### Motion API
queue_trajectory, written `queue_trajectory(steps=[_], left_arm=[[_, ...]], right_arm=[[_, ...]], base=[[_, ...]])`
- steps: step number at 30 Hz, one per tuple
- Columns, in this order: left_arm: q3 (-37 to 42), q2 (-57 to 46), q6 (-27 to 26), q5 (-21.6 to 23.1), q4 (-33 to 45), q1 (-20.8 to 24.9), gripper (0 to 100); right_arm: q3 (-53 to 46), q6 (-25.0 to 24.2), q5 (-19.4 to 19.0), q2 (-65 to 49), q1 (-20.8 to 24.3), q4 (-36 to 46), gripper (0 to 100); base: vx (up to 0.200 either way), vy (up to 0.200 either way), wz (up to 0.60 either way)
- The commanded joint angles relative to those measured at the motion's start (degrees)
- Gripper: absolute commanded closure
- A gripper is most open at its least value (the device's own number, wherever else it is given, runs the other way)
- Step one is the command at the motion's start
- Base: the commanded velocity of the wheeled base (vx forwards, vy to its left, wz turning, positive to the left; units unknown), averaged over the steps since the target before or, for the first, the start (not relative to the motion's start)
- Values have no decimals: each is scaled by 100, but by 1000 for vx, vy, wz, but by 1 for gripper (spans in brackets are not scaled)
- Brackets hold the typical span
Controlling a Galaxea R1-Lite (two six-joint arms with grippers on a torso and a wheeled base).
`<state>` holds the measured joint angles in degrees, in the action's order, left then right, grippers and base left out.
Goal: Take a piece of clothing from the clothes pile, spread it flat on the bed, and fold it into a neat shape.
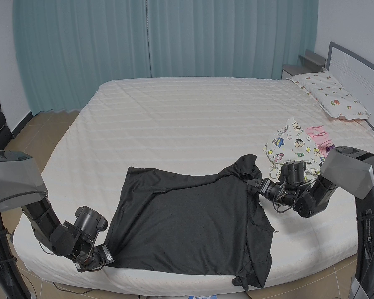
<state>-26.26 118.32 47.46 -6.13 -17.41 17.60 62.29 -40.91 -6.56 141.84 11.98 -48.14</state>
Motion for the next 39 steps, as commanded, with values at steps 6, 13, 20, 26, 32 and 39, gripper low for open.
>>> queue_trajectory(steps=[6,13,20,26,32,39], left_arm=[[-11,-11,-35,156,27,-20,100],[7,15,-44,174,45,-20,100],[-2,33,-44,174,36,-20,100],[-11,77,-35,183,18,-20,100],[-11,165,-35,191,-8,-20,100],[-11,165,-35,191,-61,-20,100]], right_arm=[[1558,110,85,846,-21,1008,100],[2920,233,181,995,-29,1632,100],[4484,532,577,1663,-21,1562,100],[5230,892,515,2102,6,1378,100],[4687,1191,515,2094,-21,1307,0],[3201,1252,58,1144,-284,666,0]], base=[[0,0,0],[0,0,0],[0,0,0],[0,0,0],[0,0,0],[0,0,0]])
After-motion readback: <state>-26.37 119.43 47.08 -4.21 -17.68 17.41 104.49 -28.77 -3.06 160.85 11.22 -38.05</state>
